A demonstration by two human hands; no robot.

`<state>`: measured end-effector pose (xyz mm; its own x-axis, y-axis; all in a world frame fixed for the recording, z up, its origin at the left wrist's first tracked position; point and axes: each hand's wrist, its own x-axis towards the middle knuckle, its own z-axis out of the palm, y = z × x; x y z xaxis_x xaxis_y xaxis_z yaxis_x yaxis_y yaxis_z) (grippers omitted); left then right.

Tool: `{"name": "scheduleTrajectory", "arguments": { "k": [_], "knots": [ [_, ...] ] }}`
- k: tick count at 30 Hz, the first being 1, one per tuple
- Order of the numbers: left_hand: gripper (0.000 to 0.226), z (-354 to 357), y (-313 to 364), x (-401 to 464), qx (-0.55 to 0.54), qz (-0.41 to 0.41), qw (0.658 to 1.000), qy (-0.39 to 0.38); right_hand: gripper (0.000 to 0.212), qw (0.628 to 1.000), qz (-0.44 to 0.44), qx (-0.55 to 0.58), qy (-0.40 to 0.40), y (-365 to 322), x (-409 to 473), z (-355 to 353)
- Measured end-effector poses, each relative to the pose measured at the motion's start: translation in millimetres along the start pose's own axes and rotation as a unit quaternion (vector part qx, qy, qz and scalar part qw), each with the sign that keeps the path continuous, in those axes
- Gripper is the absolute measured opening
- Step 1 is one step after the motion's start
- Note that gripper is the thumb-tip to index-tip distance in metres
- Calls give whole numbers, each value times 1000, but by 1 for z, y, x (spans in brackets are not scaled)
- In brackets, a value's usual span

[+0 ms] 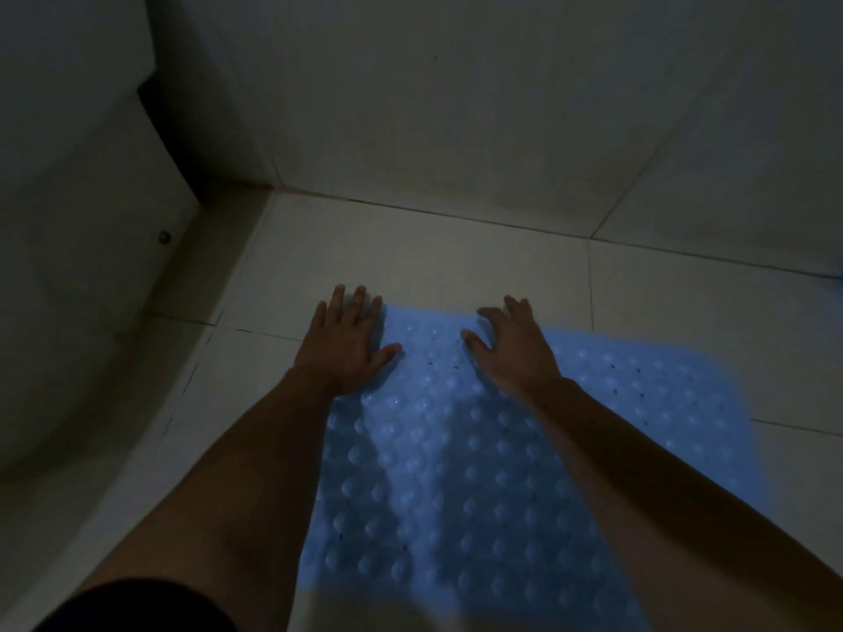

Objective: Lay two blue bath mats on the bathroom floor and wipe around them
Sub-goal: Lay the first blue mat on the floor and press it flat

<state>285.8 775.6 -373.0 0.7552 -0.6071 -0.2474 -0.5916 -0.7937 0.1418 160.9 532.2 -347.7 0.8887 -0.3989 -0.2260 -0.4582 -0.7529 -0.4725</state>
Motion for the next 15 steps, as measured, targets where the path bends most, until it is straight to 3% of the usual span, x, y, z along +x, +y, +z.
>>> {"name": "scheduleTrajectory", "arguments": {
  "k": [3,7,15],
  "knots": [
    [103,20,4,-5,-46,-11,999,-6,60,999,-14,-37,12,-20,11,8],
    [95,44,13,-9,-13,-25,997,69,61,995,-55,-81,16,-40,26,24],
    [86,55,11,-7,-3,-20,995,93,55,992,-107,-45,43,-54,48,63]
  ]
}}
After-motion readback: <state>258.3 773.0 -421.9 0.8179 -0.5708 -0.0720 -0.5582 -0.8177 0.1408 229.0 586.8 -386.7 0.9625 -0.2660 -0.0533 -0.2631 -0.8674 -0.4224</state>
